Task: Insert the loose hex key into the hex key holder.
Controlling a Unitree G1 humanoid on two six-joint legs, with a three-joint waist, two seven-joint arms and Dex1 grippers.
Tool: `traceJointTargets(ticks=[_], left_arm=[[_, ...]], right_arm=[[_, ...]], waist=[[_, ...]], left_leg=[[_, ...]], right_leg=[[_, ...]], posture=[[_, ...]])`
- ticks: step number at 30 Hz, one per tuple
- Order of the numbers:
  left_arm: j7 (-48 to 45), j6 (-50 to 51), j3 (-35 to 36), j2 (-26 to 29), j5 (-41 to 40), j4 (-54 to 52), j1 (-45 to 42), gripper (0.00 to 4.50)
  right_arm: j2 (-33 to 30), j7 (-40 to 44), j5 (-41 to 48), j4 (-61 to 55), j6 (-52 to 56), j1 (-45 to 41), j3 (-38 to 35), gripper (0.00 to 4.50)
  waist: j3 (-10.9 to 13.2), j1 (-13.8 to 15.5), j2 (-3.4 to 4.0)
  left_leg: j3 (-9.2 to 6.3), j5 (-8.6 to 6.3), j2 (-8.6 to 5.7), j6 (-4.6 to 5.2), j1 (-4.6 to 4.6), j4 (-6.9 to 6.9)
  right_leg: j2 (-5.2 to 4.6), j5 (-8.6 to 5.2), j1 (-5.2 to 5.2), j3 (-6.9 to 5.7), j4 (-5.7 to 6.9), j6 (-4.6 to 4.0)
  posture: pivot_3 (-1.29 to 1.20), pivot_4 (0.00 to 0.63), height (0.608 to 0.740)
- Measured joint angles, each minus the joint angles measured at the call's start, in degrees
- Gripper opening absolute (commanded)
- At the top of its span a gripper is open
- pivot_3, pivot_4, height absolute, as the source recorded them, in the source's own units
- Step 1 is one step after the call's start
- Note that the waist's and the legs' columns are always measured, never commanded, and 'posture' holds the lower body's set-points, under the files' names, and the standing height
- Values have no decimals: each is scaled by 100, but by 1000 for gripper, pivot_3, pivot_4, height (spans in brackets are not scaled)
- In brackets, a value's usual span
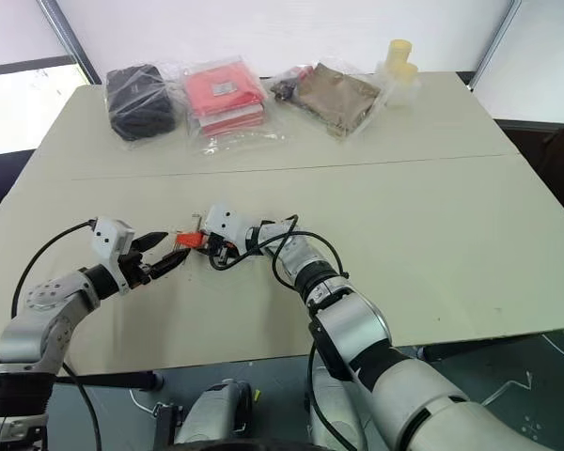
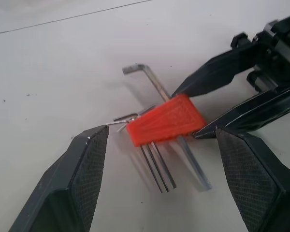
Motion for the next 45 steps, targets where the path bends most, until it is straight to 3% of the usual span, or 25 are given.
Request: traceJointTargets(ticks=[7,15,19,36,45], left_arm=[[-76,-150,-31,-4,81,284,-176,3647],[-260,-472,-52,-22,184,812,-386,3647],[-367,-656,-108,-31,269,1052,-556,3647],[-446,-832,-165,-129,310,1293,-632,3647],[-1638,-193,-228,377,-233,1369,-1793,3647]], right_arm=[[-532,-963,-643,-1199,-1257,27,426,991],[-1638,-3287,-3023,-1712,-2155,-471,1604,991],[-1796,-3883,-3563,-1511,-2330,-515,2040,991],[-1805,-4462,-3394,-1146,-2172,-493,2072,991],[-2390,-4327,-3161,-1510,-2809,-492,2047,991]], waist=[[-1,1,-1],[-1,16,-3],[-2,6,-4],[-2,9,-6],[1,48,-11]], left_leg=[[0,1,0,0,0,0],[5,7,-3,-9,0,2],[18,8,-3,-8,0,2],[30,8,2,-7,0,8],[33,8,-12,-7,1,16]], right_leg=[[6,0,-1,-1,1,0],[11,0,-3,1,4,-1],[24,0,-3,3,4,0],[25,0,-3,6,14,0],[33,0,0,4,18,1]], posture=[[0,150,740],[0,150,740],[0,150,740],[0,150,740],[0,150,740]])
